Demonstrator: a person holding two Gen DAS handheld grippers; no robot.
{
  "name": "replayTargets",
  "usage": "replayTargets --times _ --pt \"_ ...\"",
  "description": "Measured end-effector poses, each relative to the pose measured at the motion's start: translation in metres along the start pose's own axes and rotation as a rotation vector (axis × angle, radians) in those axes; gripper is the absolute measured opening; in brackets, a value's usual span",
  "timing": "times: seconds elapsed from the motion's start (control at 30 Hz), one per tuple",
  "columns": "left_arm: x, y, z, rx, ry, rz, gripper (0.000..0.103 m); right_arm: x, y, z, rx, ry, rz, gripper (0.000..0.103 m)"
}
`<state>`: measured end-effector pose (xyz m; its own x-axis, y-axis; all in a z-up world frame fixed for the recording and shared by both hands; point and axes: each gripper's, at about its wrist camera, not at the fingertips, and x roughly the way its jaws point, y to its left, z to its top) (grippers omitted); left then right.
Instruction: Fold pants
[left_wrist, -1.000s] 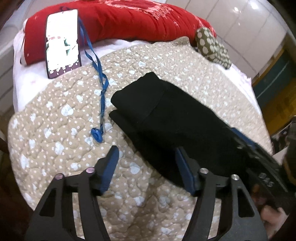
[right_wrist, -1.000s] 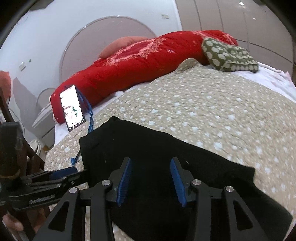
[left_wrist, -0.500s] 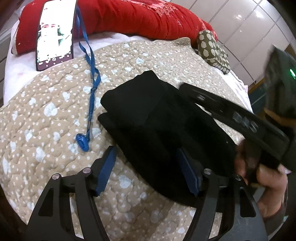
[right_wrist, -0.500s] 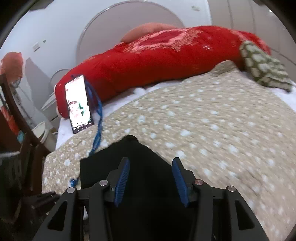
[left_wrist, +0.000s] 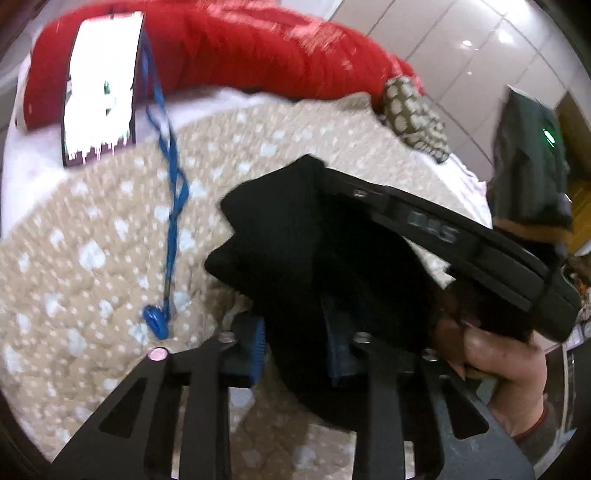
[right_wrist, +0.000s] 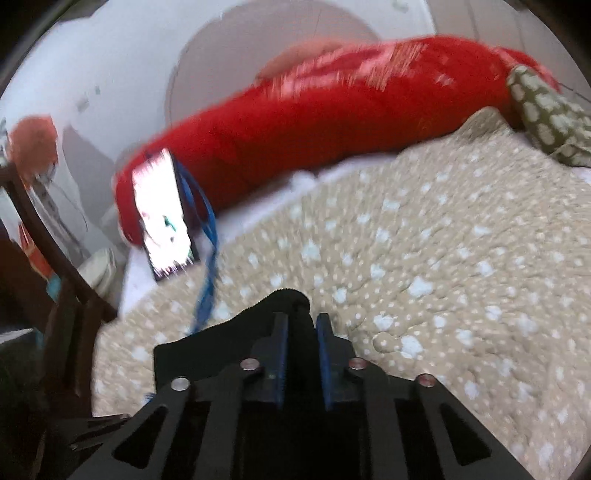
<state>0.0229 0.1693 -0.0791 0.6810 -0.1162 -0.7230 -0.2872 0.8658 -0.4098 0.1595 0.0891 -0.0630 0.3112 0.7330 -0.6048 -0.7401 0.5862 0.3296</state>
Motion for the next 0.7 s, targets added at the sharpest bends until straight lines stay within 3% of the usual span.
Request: replayTargets --times 0.13,0.23,0.3,0.33,0.43,0.53,0.6,0.67,0.7 --pt "-0.042 -0.043 -0.007 0.16 -0.105 -0.04 0.022 -0.075 -0.006 -0.007 0.081 -0.189 0.039 0.011" --pt "-0.063 -0.082 -0.027 0.287 -0.141 -0.091 0.022 -0.14 -0.014 -0.026 0.138 -0.33 0.015 0.007" --pt "-0.066 -0.109 -0.045 0.361 -0.114 -0.153 0.022 -0.179 -0.025 -0.049 0.191 -0.407 -0.006 0.006" --pt "-0.062 -0.125 -0.057 0.412 -0.088 -0.175 0.022 -0.196 -0.031 -0.063 0.217 -0.439 -0.033 0.0" --pt "-0.037 -0.161 -0.092 0.542 -0.042 -0.172 0.022 -0.233 -0.058 -0.108 0.329 -0.444 -0.139 0.0" --pt "-0.002 -0.177 -0.115 0.603 0.048 -0.139 0.022 -0.252 -0.079 -0.149 0.439 -0.454 -0.251 0.0" --pt "-0.006 -0.18 -0.12 0.644 0.033 -0.122 0.022 -0.266 -0.092 -0.174 0.535 -0.474 -0.244 0.007" --pt "-0.014 -0.181 -0.115 0.674 0.029 -0.132 0.022 -0.274 -0.099 -0.193 0.607 -0.502 -0.196 0.048" --pt "-0.02 -0.181 -0.112 0.683 0.034 -0.132 0.023 -0.274 -0.099 -0.2 0.632 -0.511 -0.167 0.052"
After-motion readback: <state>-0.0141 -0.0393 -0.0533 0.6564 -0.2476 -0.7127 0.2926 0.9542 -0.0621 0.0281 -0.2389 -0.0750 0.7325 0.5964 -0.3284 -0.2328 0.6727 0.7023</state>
